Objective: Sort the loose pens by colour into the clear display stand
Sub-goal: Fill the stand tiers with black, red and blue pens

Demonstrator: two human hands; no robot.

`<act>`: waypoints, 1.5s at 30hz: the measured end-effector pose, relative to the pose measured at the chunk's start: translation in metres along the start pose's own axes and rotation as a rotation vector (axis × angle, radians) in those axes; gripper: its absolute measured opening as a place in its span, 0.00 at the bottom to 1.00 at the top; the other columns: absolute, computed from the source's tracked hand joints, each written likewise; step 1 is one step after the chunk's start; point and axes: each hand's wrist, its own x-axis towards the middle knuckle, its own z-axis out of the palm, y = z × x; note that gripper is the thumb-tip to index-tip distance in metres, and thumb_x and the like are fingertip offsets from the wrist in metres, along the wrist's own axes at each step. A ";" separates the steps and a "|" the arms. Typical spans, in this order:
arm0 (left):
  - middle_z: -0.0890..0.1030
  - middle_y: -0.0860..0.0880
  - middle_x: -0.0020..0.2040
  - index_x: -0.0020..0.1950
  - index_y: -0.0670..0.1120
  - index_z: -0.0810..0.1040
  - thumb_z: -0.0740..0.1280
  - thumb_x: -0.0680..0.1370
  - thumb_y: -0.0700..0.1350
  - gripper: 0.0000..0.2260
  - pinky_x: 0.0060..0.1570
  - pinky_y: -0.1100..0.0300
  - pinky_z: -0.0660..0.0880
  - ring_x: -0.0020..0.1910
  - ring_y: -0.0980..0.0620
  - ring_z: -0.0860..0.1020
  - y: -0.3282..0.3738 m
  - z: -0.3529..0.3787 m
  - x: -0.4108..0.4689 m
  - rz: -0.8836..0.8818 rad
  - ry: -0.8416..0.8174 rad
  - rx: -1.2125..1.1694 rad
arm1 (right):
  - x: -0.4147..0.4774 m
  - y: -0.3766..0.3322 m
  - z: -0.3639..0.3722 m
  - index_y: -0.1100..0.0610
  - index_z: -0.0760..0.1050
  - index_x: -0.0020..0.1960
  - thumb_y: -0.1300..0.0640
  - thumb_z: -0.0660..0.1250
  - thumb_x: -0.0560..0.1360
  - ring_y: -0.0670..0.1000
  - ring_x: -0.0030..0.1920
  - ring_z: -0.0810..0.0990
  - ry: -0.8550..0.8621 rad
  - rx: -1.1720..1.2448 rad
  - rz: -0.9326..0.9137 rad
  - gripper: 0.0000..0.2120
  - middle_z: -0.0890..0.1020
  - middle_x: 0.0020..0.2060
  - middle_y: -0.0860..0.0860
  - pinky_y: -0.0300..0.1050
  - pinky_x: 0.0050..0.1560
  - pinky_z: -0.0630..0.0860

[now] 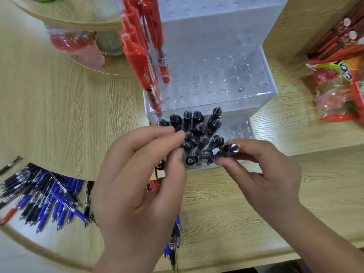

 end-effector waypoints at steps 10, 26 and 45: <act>0.77 0.49 0.57 0.62 0.49 0.76 0.70 0.77 0.46 0.14 0.51 0.54 0.78 0.56 0.47 0.78 -0.029 0.001 -0.015 -0.154 -0.011 -0.182 | -0.007 0.001 0.008 0.60 0.81 0.45 0.51 0.71 0.73 0.43 0.42 0.80 -0.003 -0.019 -0.026 0.12 0.82 0.41 0.47 0.39 0.42 0.78; 0.78 0.61 0.48 0.56 0.55 0.80 0.71 0.77 0.46 0.08 0.44 0.70 0.73 0.48 0.66 0.76 -0.145 -0.025 -0.152 -0.933 -0.153 0.133 | -0.122 -0.007 0.120 0.43 0.76 0.60 0.40 0.64 0.76 0.37 0.44 0.76 -0.710 -0.111 0.416 0.15 0.77 0.45 0.36 0.32 0.44 0.74; 0.78 0.50 0.48 0.50 0.49 0.78 0.65 0.79 0.54 0.09 0.27 0.62 0.65 0.32 0.53 0.75 -0.191 0.011 -0.156 -1.061 -0.344 0.497 | -0.079 -0.008 0.200 0.51 0.74 0.42 0.37 0.59 0.76 0.51 0.36 0.76 -0.814 -0.604 0.442 0.18 0.77 0.35 0.46 0.40 0.31 0.64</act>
